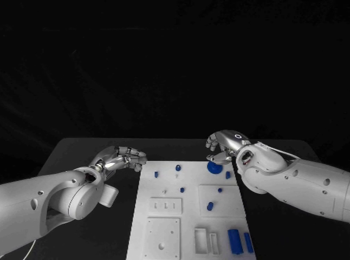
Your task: Assemble the parts on the task board
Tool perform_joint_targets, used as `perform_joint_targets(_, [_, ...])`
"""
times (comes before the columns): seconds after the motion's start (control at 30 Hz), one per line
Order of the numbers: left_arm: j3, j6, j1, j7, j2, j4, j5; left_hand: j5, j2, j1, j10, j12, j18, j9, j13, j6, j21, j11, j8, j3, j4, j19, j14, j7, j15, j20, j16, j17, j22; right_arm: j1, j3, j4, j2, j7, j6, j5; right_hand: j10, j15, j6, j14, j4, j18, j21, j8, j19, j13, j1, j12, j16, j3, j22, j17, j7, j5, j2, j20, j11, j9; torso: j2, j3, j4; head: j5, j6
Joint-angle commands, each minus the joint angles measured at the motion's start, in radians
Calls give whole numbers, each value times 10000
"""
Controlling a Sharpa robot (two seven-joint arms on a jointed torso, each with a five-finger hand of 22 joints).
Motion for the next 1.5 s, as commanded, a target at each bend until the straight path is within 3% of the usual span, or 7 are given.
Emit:
perform_joint_targets(0.03, [3,18,12,144,35,0,-76,4,9,2,9,5,-76,4,10,51,54,4,1,25,12,-9,80,28,-11,-54,-32,-10,-13,-8,-1,-256,-93,473,986,1038,1416,-194,-79,-42,-40,1065,20,-57,25,580,-95,552,47,-221,170,-13,-156,-3,6,-78,-373,-32,-58,58,-96,9,-14])
perform_joint_targets(0.07, [2,17,12,145,34,-1,-74,5,10,1,6,4,-76,4,10,49,55,6,0,25,12,-9,80,29,-12,-54,-32,-10,-13,-8,-1,-343,-101,514,1041,1151,1332,-216,-114,-43,-95,1065,18,-79,30,1181,-81,850,80,-382,161,1,-275,3,0,-116,-437,-41,-62,66,-104,13,-13])
perform_joint_targets(0.13, [2,32,11,143,41,-3,-73,5,7,0,-1,-2,-76,3,10,45,56,9,-3,24,12,-8,81,32,-12,-54,-32,-10,-14,-9,-2,-520,-96,606,1150,1172,1360,-381,-198,-67,-50,1065,-14,-133,30,2307,-100,1548,62,-518,135,-17,-203,16,29,-120,-483,-62,-64,87,-123,6,-15])
perform_joint_targets(0.37, [-3,77,9,143,104,3,-70,5,6,-4,-12,-10,-76,0,11,36,57,15,-10,22,13,-8,81,38,-11,-53,-32,-10,-16,-121,-7,-1210,133,679,1476,1029,424,-258,-296,49,7,1065,294,-290,252,7683,-130,6782,611,-857,254,370,-372,139,75,-199,-558,-178,-62,113,-137,-49,-27])
perform_joint_targets(0.47, [-11,95,7,142,132,-10,-68,5,8,-5,-15,-12,-76,-1,11,33,57,16,-13,22,14,-8,81,40,-11,-54,-32,-10,-16,-238,-7,-1439,256,700,1509,926,-500,-267,-342,-132,88,1065,706,-364,198,9253,-163,8573,1077,-767,254,906,-199,213,82,-299,-445,-251,-65,108,-120,-88,-34])
perform_joint_targets(0.83, [-26,135,4,138,193,-50,-65,5,17,-12,-22,-18,-78,-3,14,26,58,21,-19,20,19,-8,80,45,-11,-53,-33,-10,-19,-645,-12,-2035,626,784,1588,741,-207,-268,-553,-220,144,1065,1192,-453,134,9808,-247,9828,1325,-834,242,1383,-191,379,95,-429,-444,-308,-64,74,-101,-83,-108])
perform_joint_targets(1.5, [-28,161,5,87,151,-25,-69,12,18,13,-35,-32,-76,-6,23,16,59,26,-30,26,0,-14,78,53,-11,-54,-35,-11,-25,-701,-15,-2219,746,803,1861,725,68,-293,-365,-229,290,1065,1424,-319,76,9989,-266,10401,1365,-688,228,1595,-226,423,317,-464,-474,-258,-73,55,-120,-58,-195])
